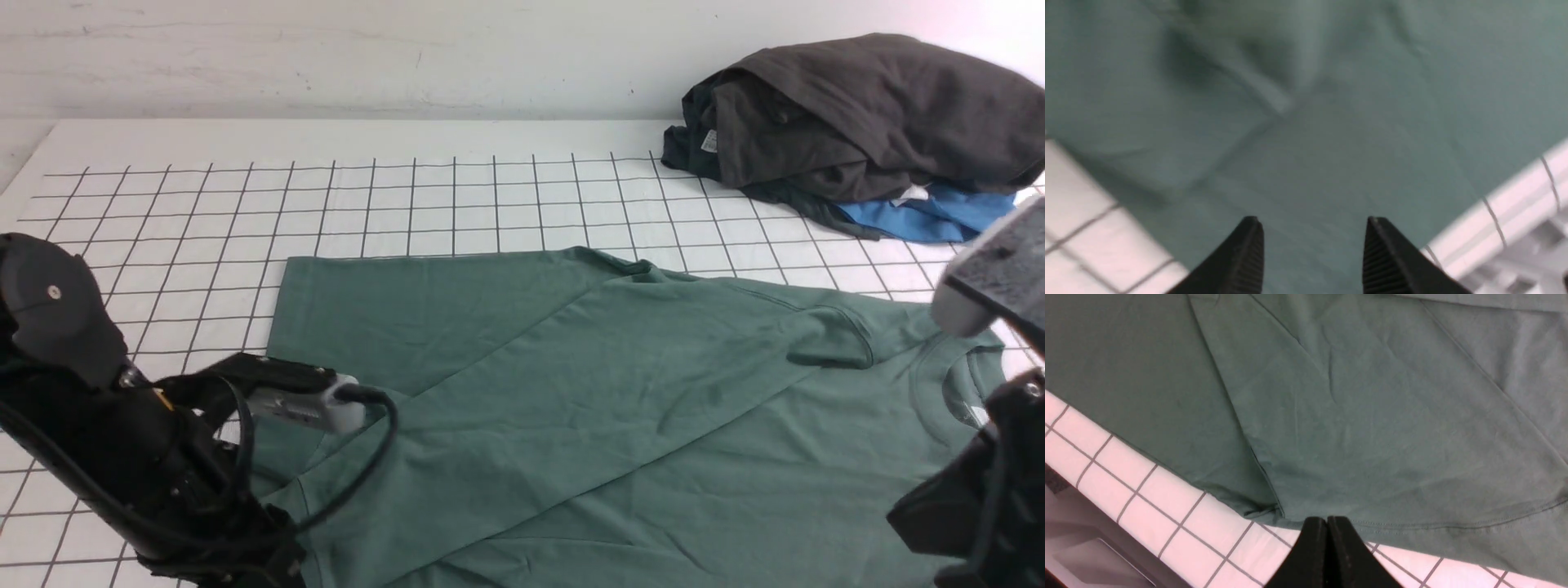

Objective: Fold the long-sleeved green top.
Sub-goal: Use both arms simultaneously to clamp the lower edge of the clothing fabric

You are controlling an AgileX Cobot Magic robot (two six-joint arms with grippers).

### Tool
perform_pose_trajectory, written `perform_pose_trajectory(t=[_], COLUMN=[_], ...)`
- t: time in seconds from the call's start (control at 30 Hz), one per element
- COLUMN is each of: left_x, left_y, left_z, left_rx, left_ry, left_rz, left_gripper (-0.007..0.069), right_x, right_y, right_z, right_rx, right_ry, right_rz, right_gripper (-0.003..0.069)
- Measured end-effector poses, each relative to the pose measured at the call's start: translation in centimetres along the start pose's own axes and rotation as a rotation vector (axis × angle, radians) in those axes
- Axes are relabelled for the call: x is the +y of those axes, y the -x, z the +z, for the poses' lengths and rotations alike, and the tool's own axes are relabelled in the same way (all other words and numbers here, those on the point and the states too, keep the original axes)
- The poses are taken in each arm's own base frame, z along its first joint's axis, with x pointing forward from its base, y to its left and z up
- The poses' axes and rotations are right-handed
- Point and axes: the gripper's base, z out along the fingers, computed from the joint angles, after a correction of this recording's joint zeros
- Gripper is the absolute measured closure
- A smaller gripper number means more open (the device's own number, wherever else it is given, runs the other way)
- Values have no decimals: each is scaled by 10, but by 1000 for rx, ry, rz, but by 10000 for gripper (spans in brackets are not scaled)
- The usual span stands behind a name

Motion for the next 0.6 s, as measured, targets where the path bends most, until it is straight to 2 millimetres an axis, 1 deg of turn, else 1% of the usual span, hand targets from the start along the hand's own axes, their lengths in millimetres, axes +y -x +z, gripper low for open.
perform_pose_trajectory(t=[0.03, 0.07, 0.1, 0.17, 0.23, 0.27, 0.3, 0.37, 0.43, 0.5, 0.6], left_x=[-15, -25, -42, -62, -79, -79, -83, -82, -79, -76, -74], left_y=[-2, -4, -9, -19, -37, -38, -49, -63, -68, -71, -72], left_z=[1, 1, 4, 12, 26, 27, 36, 48, 55, 59, 66], left_rx=[21, 38, 74, 138, 240, 250, 310, 377, 381, 368, 315], left_ry=[3, 10, 24, 48, 94, 99, 130, 164, 179, 189, 195], left_rz=[87, 147, 259, 403, 569, 581, 653, 724, 737, 737, 731], left_gripper=[343, 356, 384, 423, 475, 479, 506, 528, 526, 512, 434], right_x=[1, 1, 1, 2, 2, 3, 3, 4, 4, 4, 3], right_y=[-4, -7, -11, -16, -23, -24, -27, -31, -33, -33, -34], right_z=[-2, -4, -6, -9, -13, -14, -16, -18, -20, -21, -20], right_rx=[-7, -15, -26, -35, -51, -55, -65, -75, -84, -87, -80], right_ry=[-1, -1, -5, -11, -17, -18, -20, -21, -23, -25, -38], right_rz=[-1, -1, -3, -6, -10, -10, -12, -13, -14, -15, -20], right_gripper=[674, 674, 674, 674, 674, 674, 674, 674, 674, 674, 674])
